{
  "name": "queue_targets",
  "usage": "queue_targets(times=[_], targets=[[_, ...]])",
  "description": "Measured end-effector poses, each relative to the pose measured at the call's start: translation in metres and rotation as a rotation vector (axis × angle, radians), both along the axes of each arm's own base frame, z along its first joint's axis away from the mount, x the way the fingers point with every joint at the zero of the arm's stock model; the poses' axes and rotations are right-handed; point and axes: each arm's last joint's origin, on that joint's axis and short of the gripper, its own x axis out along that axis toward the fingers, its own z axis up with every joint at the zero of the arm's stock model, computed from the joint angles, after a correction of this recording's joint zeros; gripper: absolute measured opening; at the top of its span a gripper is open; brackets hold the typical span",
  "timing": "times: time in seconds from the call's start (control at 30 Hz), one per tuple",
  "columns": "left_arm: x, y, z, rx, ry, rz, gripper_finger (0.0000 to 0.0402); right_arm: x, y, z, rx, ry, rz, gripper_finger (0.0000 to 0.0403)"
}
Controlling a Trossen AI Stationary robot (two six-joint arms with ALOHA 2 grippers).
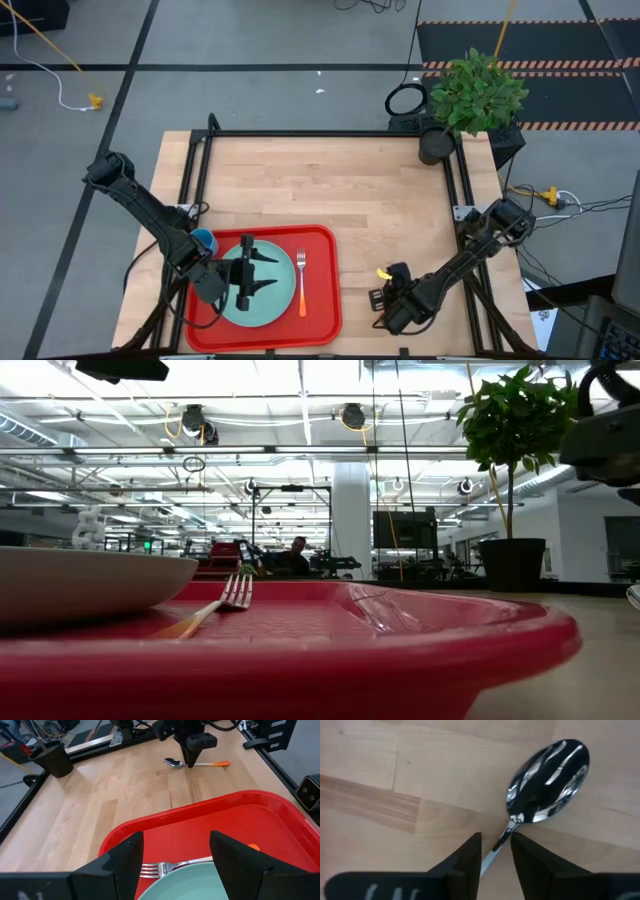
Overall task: Pick and place plate/cup/fork/spoon on tray
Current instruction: Put the orange spoon on the tray
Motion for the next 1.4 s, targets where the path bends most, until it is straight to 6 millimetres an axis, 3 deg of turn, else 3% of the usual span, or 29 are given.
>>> queue_targets(times=[0.5,0.8,1.4], targets=[[0.0,0.0,0.0,-0.002,0.0,0.003,0.023,0.013,-0.013,-0.002,0.024,0.014,0.117,0.0005],[0.0,0.0,0.0,-0.005,0.0,0.004,0.023,0.02,-0.012,0.0,-0.03,-0.097,0.125,0.0002],[0.0,0.0,0.0,-0.031,-0.002,0.016,0.023,0.082,-0.028,0.019,-0.06,-0.544,0.312,0.0]])
